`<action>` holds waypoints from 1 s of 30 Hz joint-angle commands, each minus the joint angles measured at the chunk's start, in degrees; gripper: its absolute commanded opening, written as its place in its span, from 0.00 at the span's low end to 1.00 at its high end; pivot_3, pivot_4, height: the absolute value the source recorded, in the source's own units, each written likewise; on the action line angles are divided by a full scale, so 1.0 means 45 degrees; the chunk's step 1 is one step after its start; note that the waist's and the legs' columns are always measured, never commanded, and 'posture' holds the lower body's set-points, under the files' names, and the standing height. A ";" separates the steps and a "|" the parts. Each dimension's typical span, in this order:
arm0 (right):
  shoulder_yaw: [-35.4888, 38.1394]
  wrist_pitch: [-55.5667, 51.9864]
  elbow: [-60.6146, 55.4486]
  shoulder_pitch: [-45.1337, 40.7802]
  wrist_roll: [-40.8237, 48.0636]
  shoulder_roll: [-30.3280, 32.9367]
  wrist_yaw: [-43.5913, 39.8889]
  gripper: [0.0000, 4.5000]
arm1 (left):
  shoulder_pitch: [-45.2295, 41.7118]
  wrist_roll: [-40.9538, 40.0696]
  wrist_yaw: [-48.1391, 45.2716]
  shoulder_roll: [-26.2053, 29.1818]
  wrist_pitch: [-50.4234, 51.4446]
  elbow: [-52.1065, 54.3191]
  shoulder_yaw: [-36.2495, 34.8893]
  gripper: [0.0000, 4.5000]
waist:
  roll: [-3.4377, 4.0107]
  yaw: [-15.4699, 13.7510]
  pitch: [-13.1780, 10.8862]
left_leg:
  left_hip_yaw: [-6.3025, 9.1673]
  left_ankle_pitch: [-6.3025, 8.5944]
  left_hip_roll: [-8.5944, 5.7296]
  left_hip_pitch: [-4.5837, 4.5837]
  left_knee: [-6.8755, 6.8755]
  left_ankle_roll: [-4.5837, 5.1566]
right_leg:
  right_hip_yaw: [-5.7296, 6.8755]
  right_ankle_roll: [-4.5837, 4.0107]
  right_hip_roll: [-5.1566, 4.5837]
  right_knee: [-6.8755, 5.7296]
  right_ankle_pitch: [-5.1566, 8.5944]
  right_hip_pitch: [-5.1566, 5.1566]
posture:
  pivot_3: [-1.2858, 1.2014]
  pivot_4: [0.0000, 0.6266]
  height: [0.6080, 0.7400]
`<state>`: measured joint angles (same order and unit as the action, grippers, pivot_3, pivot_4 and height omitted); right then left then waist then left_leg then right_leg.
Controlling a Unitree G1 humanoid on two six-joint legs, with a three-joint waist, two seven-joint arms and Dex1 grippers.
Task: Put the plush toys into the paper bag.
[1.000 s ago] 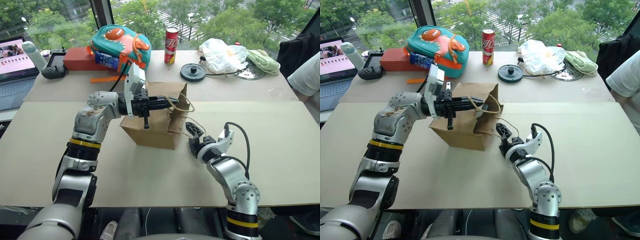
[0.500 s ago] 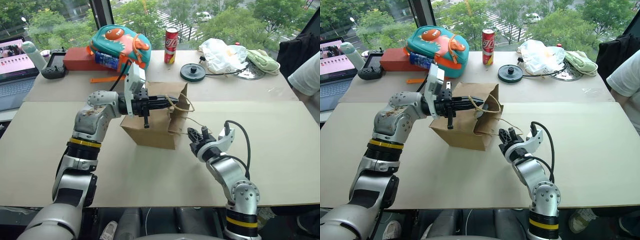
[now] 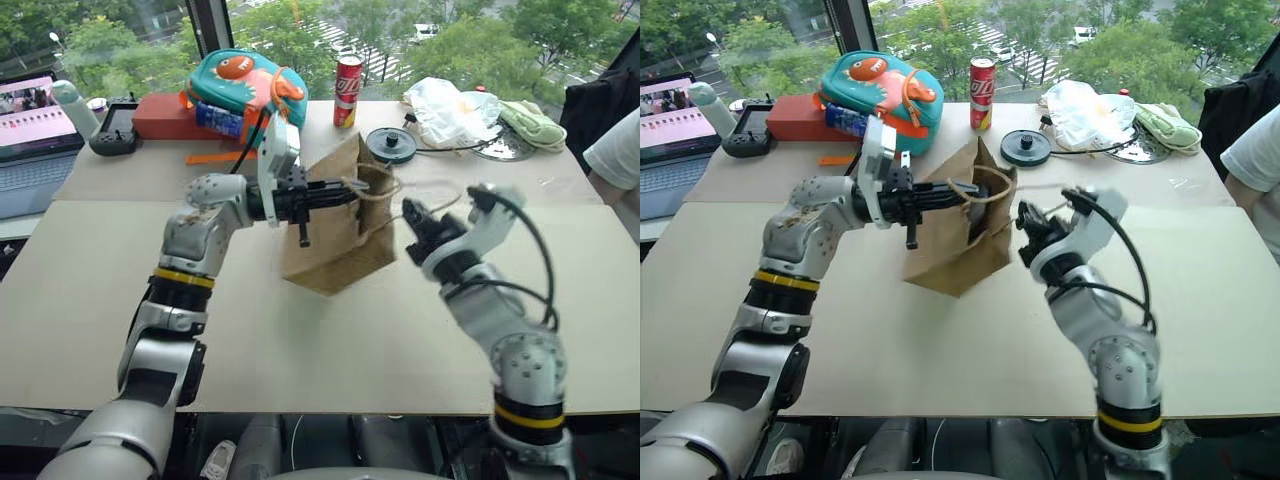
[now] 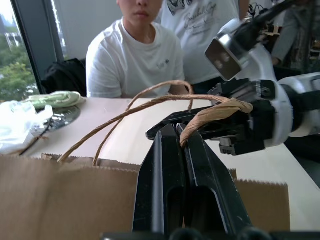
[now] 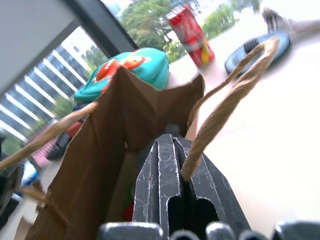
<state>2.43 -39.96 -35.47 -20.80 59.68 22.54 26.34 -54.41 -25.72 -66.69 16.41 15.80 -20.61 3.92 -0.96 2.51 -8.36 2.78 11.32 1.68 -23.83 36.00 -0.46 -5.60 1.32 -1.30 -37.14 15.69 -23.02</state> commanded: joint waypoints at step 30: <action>-0.0278 -0.4687 -0.1159 -0.2208 -0.3684 -0.1441 -0.1706 1.00 | 0.1997 -0.1387 0.3131 0.0208 0.3410 0.2151 -0.2067 0.56 | 0.0005 0.0017 0.0003 | 0.0019 0.0001 0.0003 -0.0004 0.0004 0.0005 | 0.0010 -0.0008 -0.0007 -0.0027 -0.0005 -0.0006 | 0.52 0.24 0.99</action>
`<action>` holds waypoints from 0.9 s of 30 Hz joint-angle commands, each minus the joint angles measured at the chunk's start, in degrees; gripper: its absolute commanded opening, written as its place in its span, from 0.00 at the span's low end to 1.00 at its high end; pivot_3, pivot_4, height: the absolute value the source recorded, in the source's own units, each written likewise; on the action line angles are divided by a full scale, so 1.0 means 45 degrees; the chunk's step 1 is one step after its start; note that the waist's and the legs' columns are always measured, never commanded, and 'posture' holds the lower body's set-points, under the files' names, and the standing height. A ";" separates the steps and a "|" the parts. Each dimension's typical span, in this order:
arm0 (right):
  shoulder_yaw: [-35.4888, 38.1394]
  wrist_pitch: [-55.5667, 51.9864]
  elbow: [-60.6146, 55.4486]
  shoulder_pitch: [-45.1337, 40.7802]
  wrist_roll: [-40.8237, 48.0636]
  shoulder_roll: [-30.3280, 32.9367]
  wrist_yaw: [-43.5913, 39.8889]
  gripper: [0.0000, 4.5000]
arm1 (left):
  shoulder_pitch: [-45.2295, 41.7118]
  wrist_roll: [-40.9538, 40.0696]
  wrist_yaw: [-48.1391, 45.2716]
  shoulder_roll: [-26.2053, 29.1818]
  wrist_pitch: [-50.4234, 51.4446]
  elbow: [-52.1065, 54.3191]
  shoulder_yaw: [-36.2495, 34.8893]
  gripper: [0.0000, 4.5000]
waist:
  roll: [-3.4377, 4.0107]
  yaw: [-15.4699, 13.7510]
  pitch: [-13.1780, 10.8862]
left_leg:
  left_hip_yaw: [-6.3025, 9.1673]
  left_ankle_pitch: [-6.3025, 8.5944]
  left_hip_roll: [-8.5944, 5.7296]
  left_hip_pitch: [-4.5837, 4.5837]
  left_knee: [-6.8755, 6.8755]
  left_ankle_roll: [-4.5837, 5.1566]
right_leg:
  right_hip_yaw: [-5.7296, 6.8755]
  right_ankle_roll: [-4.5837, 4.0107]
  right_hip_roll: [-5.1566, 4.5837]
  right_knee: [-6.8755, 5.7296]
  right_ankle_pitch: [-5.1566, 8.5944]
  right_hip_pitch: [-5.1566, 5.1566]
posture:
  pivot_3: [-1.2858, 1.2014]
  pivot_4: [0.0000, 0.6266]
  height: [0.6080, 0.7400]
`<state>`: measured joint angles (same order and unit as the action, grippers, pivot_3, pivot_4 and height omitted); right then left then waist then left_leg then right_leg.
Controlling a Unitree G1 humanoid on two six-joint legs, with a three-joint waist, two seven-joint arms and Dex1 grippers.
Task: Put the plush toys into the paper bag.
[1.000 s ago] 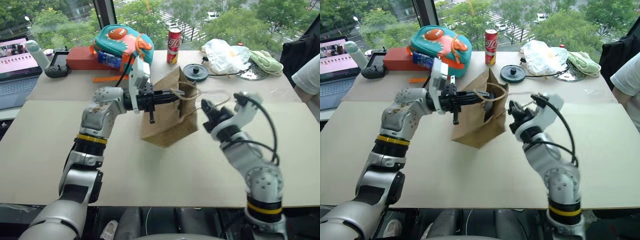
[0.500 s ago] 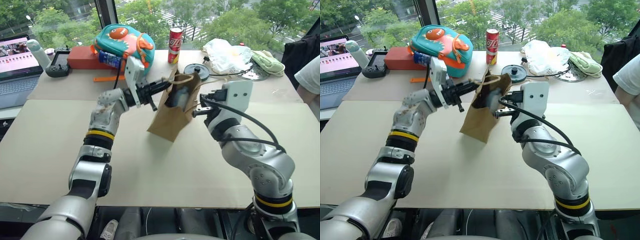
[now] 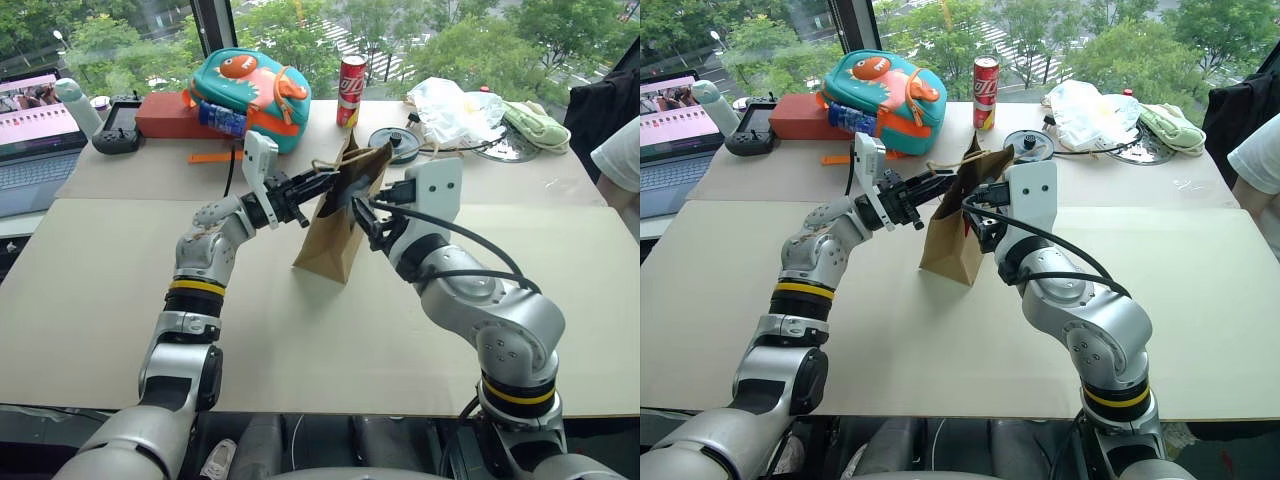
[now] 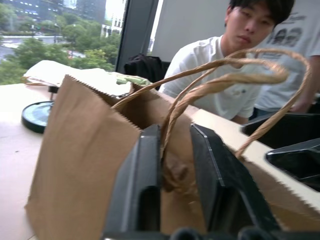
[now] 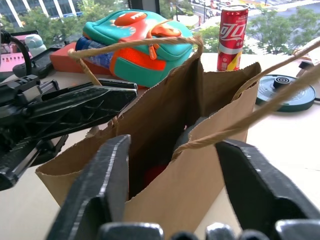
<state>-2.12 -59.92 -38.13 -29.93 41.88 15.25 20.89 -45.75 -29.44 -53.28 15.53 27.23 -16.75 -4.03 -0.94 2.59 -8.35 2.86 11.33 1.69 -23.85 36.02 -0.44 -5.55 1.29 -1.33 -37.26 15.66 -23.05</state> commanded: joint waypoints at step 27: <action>0.1903 -0.0312 -0.0371 0.2494 0.2431 0.4627 -0.6263 0.24 | 0.3505 -0.0980 -0.0049 0.3077 0.2327 0.4087 -0.0174 0.88 | -0.0002 -0.0066 -0.0001 | -0.0018 -0.0002 0.0004 0.0019 0.0002 -0.0004 | -0.0004 0.0001 -0.0001 0.0012 0.0001 0.0013 | 0.52 0.24 0.99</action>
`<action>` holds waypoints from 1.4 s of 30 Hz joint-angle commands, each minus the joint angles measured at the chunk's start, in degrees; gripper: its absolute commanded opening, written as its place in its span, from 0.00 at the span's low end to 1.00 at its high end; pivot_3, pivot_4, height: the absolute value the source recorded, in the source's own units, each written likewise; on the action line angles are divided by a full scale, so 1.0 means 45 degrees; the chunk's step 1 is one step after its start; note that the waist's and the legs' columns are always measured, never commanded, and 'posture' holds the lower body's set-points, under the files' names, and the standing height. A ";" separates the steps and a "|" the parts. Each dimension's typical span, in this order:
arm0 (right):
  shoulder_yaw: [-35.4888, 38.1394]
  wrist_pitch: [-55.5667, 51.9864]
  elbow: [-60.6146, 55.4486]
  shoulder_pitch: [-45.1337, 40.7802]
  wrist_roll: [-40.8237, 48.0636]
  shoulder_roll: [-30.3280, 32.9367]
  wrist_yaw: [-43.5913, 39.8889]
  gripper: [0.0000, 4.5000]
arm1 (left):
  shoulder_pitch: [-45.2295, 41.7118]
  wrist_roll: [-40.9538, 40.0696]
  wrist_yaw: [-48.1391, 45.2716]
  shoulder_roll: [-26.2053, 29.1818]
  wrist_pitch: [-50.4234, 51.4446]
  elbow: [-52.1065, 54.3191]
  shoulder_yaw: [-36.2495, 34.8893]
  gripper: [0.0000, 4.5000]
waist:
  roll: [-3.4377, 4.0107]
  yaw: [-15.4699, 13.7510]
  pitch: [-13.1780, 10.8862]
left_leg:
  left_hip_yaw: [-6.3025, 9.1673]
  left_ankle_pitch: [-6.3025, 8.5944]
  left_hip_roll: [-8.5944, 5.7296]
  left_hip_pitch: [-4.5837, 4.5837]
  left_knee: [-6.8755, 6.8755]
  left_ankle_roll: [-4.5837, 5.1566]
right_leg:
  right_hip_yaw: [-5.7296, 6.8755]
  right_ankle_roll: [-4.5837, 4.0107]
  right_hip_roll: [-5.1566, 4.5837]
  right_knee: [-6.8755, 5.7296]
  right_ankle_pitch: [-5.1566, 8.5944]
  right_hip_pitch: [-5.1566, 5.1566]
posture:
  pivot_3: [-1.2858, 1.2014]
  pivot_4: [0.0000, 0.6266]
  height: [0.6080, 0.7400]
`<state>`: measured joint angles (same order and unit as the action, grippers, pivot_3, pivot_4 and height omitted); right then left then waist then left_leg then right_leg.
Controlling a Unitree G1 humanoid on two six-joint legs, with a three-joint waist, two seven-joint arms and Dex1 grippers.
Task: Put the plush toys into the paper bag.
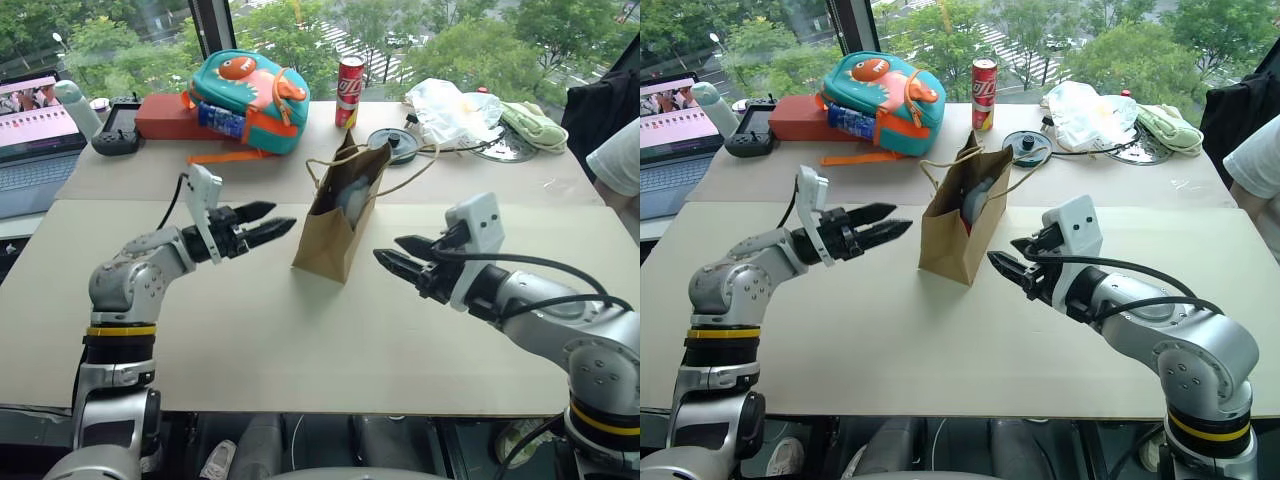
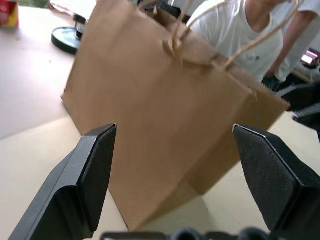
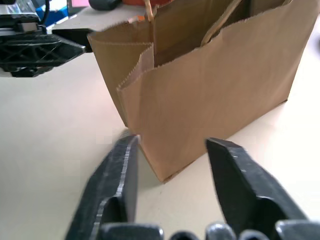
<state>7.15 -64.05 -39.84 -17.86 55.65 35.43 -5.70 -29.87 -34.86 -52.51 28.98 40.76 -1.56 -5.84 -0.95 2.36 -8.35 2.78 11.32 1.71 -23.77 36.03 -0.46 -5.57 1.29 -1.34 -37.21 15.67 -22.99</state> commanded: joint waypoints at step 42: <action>-0.2838 -0.0235 0.3441 -0.4471 -0.4888 -0.3922 -0.0565 0.01 | 0.0303 0.3939 0.2208 -0.2169 -0.3946 0.0972 0.2841 0.88 | 0.0003 0.0021 0.0002 | 0.0005 0.0000 -0.0004 0.0000 -0.0003 0.0000 | 0.0003 -0.0007 -0.0006 -0.0018 -0.0005 -0.0006 | 0.52 0.24 0.99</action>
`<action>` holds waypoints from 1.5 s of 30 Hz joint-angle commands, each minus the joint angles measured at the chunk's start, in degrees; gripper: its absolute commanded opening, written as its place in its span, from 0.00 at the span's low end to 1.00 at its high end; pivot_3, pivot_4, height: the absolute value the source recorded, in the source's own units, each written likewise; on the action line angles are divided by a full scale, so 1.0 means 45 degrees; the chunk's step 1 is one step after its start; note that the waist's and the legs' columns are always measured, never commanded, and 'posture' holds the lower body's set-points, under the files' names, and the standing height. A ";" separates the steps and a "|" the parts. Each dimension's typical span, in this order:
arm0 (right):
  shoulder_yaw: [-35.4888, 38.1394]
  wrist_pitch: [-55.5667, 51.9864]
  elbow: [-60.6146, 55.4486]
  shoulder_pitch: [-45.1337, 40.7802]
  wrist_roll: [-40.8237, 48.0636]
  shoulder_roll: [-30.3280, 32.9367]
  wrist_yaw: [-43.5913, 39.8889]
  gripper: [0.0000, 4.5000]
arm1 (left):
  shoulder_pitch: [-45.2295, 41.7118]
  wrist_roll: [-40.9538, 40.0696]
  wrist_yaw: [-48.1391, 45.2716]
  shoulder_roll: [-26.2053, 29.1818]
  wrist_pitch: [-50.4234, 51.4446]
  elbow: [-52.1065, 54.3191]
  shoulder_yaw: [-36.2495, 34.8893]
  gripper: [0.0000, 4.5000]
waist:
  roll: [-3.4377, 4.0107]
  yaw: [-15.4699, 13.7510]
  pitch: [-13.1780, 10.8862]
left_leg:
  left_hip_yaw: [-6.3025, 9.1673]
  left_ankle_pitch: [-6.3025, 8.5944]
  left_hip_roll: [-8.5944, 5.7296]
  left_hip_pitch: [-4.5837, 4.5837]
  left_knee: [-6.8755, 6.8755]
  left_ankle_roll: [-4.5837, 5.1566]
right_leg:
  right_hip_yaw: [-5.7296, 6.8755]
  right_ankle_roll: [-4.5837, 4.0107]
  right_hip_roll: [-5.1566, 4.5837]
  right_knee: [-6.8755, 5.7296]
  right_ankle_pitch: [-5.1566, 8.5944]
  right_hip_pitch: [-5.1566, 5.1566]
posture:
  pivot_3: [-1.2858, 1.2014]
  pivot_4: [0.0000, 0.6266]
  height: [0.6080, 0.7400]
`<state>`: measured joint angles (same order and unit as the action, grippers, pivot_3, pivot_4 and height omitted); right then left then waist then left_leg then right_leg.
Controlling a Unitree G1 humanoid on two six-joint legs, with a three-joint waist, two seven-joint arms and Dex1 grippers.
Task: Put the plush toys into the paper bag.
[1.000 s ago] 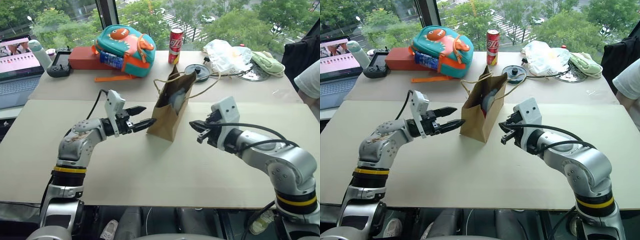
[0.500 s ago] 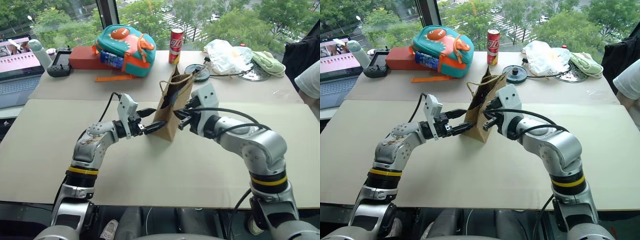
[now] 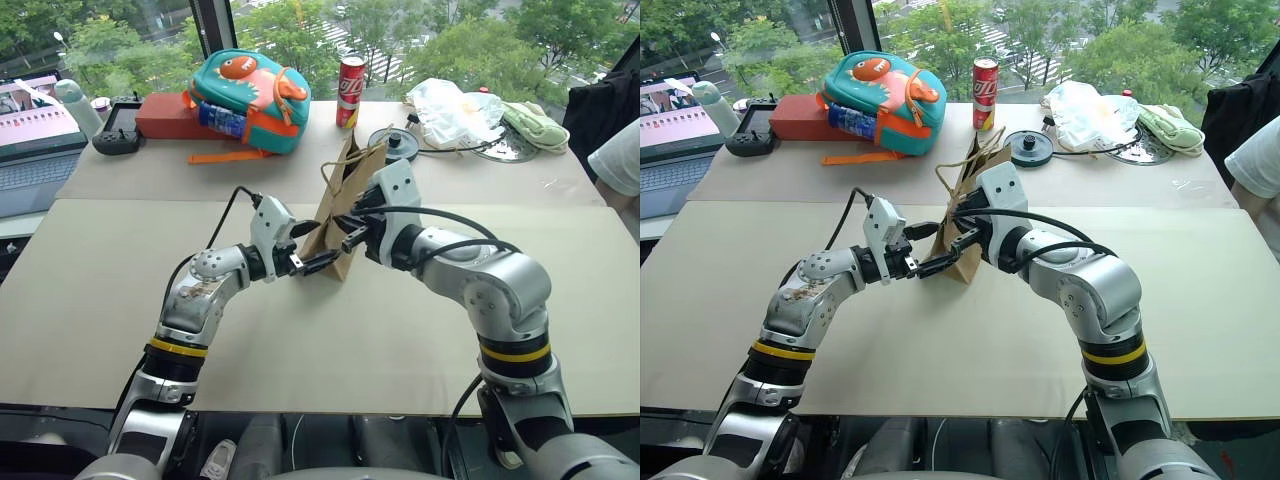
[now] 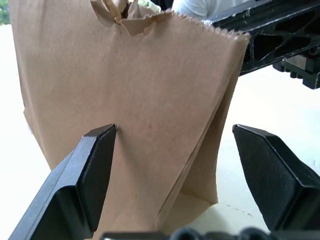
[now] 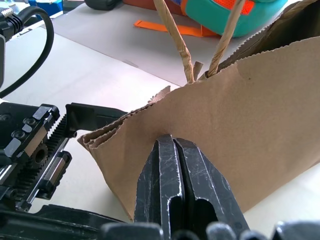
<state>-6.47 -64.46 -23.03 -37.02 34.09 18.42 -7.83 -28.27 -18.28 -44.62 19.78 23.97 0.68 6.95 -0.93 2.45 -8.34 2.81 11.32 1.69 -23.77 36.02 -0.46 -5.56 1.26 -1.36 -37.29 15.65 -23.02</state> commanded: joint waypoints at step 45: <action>0.3024 -0.1772 -0.3227 0.1195 0.1183 -0.0112 -0.0599 0.00 | -0.0959 -0.0243 0.1916 -0.1827 -0.0953 -0.1188 -0.1438 0.02 | -0.0001 -0.0011 0.0000 | 0.0005 0.0000 -0.0005 -0.0004 -0.0003 0.0000 | 0.0005 0.0000 -0.0004 0.0001 0.0000 0.0000 | 0.52 0.24 0.99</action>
<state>2.93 -71.43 -33.81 -32.02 37.06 17.07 -9.74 -31.23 -16.67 -34.77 11.27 19.55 -8.08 2.16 -0.94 2.41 -8.34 2.85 11.32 1.67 -23.81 36.01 -0.46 -5.52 1.26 -1.38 -37.27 15.64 -23.02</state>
